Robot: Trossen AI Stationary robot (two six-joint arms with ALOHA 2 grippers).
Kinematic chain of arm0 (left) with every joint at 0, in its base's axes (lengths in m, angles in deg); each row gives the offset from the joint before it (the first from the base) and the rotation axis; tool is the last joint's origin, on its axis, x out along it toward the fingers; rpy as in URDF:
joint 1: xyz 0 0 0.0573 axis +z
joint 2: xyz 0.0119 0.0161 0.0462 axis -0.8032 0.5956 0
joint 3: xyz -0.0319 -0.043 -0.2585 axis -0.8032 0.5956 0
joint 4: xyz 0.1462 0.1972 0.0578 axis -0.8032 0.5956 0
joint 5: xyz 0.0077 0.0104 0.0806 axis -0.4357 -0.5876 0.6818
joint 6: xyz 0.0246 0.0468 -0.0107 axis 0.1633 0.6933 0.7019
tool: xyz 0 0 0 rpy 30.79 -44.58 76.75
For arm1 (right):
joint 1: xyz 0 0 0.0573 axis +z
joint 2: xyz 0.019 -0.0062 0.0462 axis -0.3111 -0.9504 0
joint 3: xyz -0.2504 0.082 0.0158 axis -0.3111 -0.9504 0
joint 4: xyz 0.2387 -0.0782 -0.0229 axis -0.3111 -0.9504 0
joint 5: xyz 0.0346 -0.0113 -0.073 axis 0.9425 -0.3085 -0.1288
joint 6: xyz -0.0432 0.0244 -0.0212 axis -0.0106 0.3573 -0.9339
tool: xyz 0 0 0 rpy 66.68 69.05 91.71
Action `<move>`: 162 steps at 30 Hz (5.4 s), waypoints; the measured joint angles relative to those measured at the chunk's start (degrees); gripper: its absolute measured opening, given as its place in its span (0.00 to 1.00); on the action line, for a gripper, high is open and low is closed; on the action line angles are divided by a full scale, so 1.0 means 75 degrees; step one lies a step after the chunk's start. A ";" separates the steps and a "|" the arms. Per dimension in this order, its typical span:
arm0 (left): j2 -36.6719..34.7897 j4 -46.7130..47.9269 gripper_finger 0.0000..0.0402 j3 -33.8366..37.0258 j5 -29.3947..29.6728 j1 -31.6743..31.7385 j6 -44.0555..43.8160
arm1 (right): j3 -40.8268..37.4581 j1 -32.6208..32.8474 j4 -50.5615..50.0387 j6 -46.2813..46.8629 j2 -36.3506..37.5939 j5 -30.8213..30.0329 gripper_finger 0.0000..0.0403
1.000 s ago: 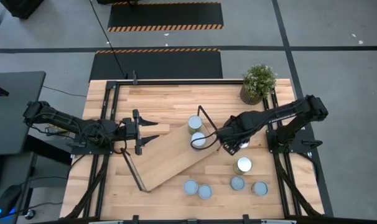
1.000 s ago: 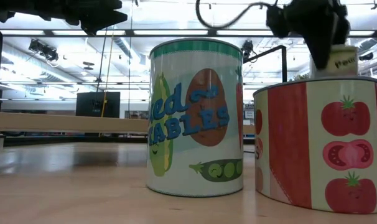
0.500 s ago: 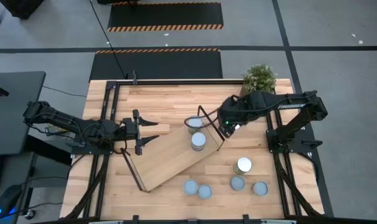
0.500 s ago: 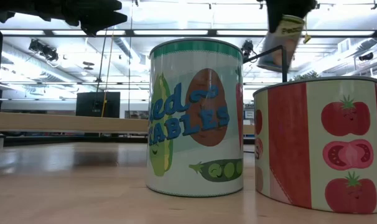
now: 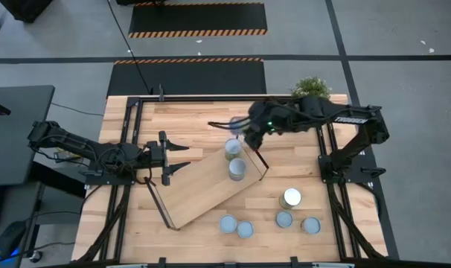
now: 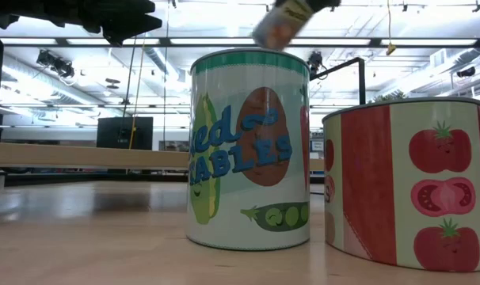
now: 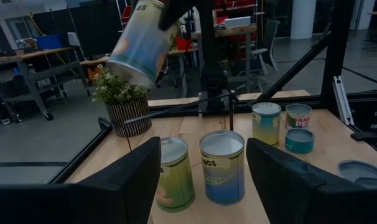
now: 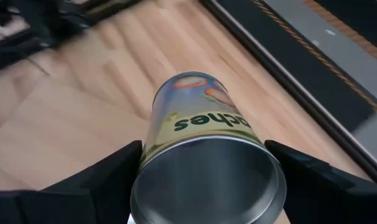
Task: Pick and place cans onto a shelf
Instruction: Put the top big can on the shelf
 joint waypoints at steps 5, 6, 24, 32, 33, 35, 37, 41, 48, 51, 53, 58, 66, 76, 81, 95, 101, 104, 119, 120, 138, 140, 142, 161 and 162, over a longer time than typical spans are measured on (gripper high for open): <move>-0.0002 0.0098 0.60 -0.0007 0.0002 0.0000 0.0009 | 0.0000 0.0055 0.1079 -0.0592 -0.0638 0.0753 0.81; -0.0006 0.0243 0.60 -0.0012 0.0002 0.0000 0.0048 | 0.0030 0.0055 0.1145 -0.0625 -0.0774 0.0961 0.81; -0.0319 0.1425 0.60 -0.0006 0.1034 0.0009 0.0219 | 0.3492 0.0847 -0.1008 -0.0647 -0.4315 0.1786 0.81; -0.0861 0.1896 0.60 -0.0003 0.1046 0.0006 0.0027 | 0.3937 0.0810 -0.1850 -0.0107 -0.5142 0.2260 0.81; -0.0887 0.1922 0.60 -0.0003 0.1048 0.0009 0.0000 | 0.3940 0.0785 -0.1956 -0.0058 -0.5198 0.2286 0.81; -0.0930 0.2018 0.60 -0.0003 0.1049 0.0009 -0.0040 | 0.3940 0.0746 -0.2264 0.0094 -0.5234 0.2288 0.81; -0.0918 0.2046 0.60 -0.0003 0.1044 0.0006 -0.0045 | 0.3934 0.0722 -0.2322 0.0216 -0.5226 0.2283 0.81; -0.0918 0.2040 0.60 -0.0003 0.1043 0.0009 -0.0055 | 0.3917 0.0714 -0.2306 0.0262 -0.5189 0.2234 0.81; -0.0918 0.2038 0.60 -0.0003 0.1040 0.0007 -0.0106 | 0.3839 0.0699 -0.2481 0.0453 -0.5214 0.2614 0.81; -0.0918 0.2037 0.60 -0.0003 0.1037 0.0009 -0.0180 | 0.3809 0.0705 -0.2333 0.0456 -0.5214 0.2686 0.81; -0.0904 0.2037 0.60 -0.0003 0.1037 0.0006 -0.0198 | 0.3809 0.0705 -0.2327 0.0420 -0.5214 0.2712 0.81; -0.0902 0.2036 0.60 -0.0003 0.1034 0.0009 -0.0198 | 0.3803 0.0705 -0.2019 0.0239 -0.5214 0.2743 0.81; -0.0901 0.2035 0.60 -0.0003 0.1028 0.0007 -0.0198 | 0.3800 0.0749 -0.1667 0.0061 -0.5596 0.3014 0.81; -0.0902 0.2032 0.60 0.0003 0.0865 0.0007 -0.0198 | 0.3815 0.0722 -0.1857 -0.0207 -0.5660 0.3173 0.82; -0.0903 0.2035 0.60 0.0003 0.0865 0.0006 -0.0201 | 0.3794 0.0684 -0.1770 -0.0325 -0.5672 0.3154 0.88; -0.0901 0.2034 0.60 0.0003 0.0865 0.0009 -0.0198 | 0.3794 0.0580 -0.1476 -0.0573 -0.5678 0.2418 0.95; -0.0903 0.2036 0.60 0.0003 0.0865 0.0009 -0.0195 | 0.4098 0.0583 -0.1540 -0.0704 -0.5630 0.1906 0.94; -0.0901 0.2041 0.60 0.0003 0.0862 0.0007 -0.0195 | 0.4092 0.0588 -0.1406 -0.0776 -0.5528 0.1931 0.94; -0.0903 0.2060 0.60 0.0000 0.0859 0.0007 -0.0192 | 0.4096 0.1667 -0.1286 -0.2760 -0.5444 -0.0061 0.94; -0.0903 0.2061 0.60 0.0000 0.0859 0.0009 -0.0192 | 0.4096 0.1807 -0.1291 -0.2977 -0.5444 -0.0396 0.94; -0.0903 0.2059 0.60 0.0000 0.0862 0.0009 -0.0198 | 0.2597 0.2793 -0.1249 -0.2970 -0.5447 -0.3156 0.94; -0.0903 0.2057 0.60 0.0000 0.0862 0.0009 -0.0198 | 0.2423 0.2751 -0.1284 -0.2971 -0.5453 -0.3264 0.94; -0.0902 0.2059 0.60 0.0000 0.0862 0.0009 -0.0198 | 0.2326 0.2678 -0.1238 -0.2969 -0.5453 -0.3301 0.94; -0.0902 0.2060 0.60 0.0000 0.0863 0.0009 -0.0201 | 0.2273 0.1873 -0.1209 -0.3210 -0.5453 -0.3269 0.94; -0.0901 0.2060 0.60 0.0000 0.0865 0.0009 -0.0201 | 0.2273 0.1859 -0.1165 -0.3214 -0.5453 -0.3269 0.94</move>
